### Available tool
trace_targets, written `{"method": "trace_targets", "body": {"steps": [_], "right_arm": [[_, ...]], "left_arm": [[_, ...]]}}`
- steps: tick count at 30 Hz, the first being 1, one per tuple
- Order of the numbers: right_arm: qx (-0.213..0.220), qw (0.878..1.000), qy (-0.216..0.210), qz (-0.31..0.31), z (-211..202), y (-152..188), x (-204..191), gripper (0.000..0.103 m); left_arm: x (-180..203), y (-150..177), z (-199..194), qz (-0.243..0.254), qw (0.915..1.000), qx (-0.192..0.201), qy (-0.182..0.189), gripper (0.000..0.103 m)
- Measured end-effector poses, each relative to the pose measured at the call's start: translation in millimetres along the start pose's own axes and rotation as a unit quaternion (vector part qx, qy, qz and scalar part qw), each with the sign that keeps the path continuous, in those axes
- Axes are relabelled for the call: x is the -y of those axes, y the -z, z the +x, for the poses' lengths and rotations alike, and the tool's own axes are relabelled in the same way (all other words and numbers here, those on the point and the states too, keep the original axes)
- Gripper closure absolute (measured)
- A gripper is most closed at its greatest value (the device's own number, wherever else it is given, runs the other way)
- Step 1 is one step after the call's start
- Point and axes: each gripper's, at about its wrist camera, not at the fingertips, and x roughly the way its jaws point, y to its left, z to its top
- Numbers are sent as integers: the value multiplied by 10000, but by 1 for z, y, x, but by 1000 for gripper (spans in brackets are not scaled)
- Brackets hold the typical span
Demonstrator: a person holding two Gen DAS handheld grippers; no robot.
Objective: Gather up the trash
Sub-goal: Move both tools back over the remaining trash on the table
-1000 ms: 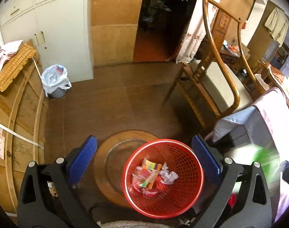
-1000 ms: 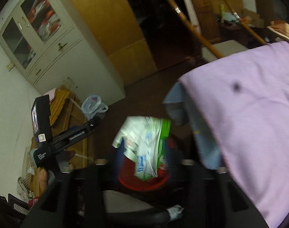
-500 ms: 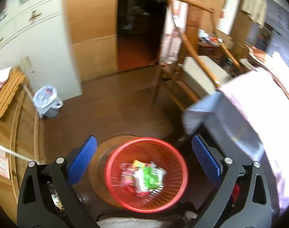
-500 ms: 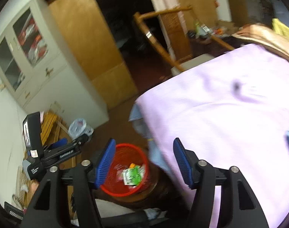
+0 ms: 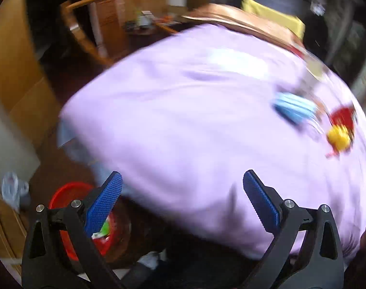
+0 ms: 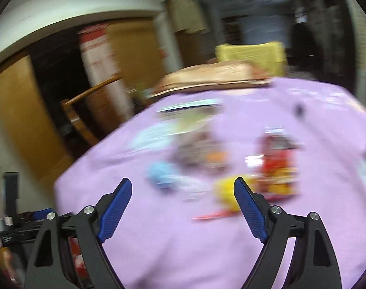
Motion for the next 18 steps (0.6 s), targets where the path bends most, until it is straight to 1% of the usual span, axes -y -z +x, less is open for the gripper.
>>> {"method": "trace_targets", "body": {"steps": [3,5,7,10,11,13,15,18], "right_arm": [[113,9986,404,336,-4,5,49,15],[109,9974,486,530,1,7,69,15],[105,9961,560,671,4,11,78,15],[149,9956,713,595,9,16,81,12],[132,9957,701,596,9,17,81,12],[210,9964,538,617,7,15,80,9],[253,9965,396,693,4,15,82,8],[224,9944,214,1006,6,15,95,8]], "left_arm": [[46,-15,15,471,9988,-70,147,7],[72,-25,24,678,9972,-101,300,7],[94,-36,32,815,9959,-122,386,7],[121,-52,40,934,9938,-154,591,7],[126,-55,42,957,9933,-161,633,7],[147,-71,51,1031,9920,-134,716,7],[157,-82,59,1035,9922,-95,692,7],[165,-94,70,980,9930,-119,643,7]]}}
